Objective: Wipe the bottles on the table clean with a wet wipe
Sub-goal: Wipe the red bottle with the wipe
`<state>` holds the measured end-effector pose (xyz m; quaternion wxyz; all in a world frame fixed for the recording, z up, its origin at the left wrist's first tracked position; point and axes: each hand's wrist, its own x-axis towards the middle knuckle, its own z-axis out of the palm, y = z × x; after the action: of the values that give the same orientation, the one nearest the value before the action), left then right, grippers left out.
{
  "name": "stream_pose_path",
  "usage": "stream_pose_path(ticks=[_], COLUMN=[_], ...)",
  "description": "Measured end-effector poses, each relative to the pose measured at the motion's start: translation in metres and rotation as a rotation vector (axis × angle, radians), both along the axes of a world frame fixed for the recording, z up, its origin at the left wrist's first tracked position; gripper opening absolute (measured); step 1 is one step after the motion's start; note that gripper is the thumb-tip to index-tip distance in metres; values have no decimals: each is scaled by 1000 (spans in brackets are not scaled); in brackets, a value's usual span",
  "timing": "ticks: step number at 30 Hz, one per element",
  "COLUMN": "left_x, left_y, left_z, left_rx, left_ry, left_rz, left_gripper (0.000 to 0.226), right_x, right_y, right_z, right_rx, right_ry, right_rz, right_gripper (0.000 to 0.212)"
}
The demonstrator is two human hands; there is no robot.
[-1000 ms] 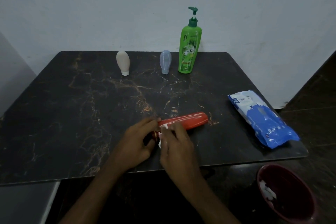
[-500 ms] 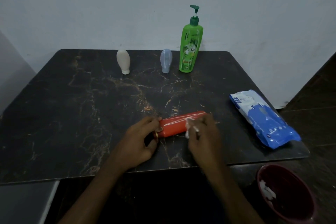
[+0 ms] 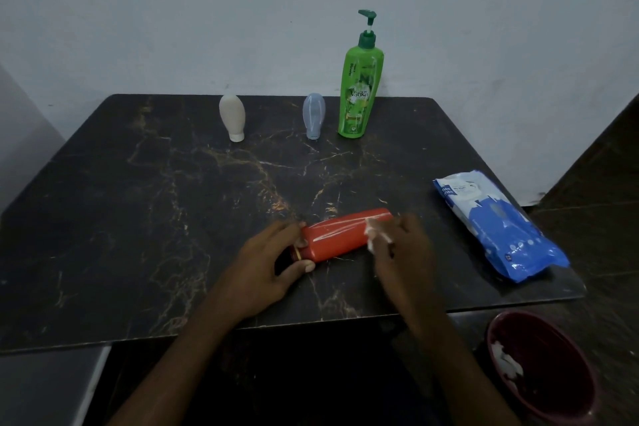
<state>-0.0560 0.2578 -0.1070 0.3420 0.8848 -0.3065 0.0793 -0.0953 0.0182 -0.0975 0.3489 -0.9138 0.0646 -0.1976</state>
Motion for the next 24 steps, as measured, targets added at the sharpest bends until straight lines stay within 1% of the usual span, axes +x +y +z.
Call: stream_pose_path(ticks=[3, 6, 7, 9, 11, 13, 14, 16, 20, 24], left_x=[1, 1, 2, 3, 4, 4, 4, 4, 6, 7], left_y=[-1, -1, -1, -2, -3, -2, -2, -2, -3, -3], left_z=[0, 0, -1, -2, -2, -2, -3, -3, -4, -4], left_rx=[-3, 23, 33, 33, 33, 59, 71, 86, 114, 118], left_ry=[29, 52, 45, 30, 22, 14, 16, 31, 49, 55], left_rz=[21, 42, 45, 44, 51, 70, 78, 89, 95, 109], left_gripper=[43, 57, 60, 61, 61, 64, 65, 69, 76, 78], right_x=[11, 13, 9, 1, -10, -14, -14, -8, 13, 24], right_y=[-24, -6, 7, 37, 61, 68, 65, 50, -2, -25], right_z=[1, -3, -3, -5, -7, -6, -4, -3, -1, 6], right_rx=[26, 2, 6, -79, -114, -104, -93, -96, -28, -63], right_ry=[35, 50, 63, -11, -90, -102, -106, -66, 29, 70], right_rz=[-136, -159, -154, -55, 127, 221, 235, 206, 18, -114], right_gripper=[18, 11, 12, 20, 26, 28, 30, 31, 23, 18])
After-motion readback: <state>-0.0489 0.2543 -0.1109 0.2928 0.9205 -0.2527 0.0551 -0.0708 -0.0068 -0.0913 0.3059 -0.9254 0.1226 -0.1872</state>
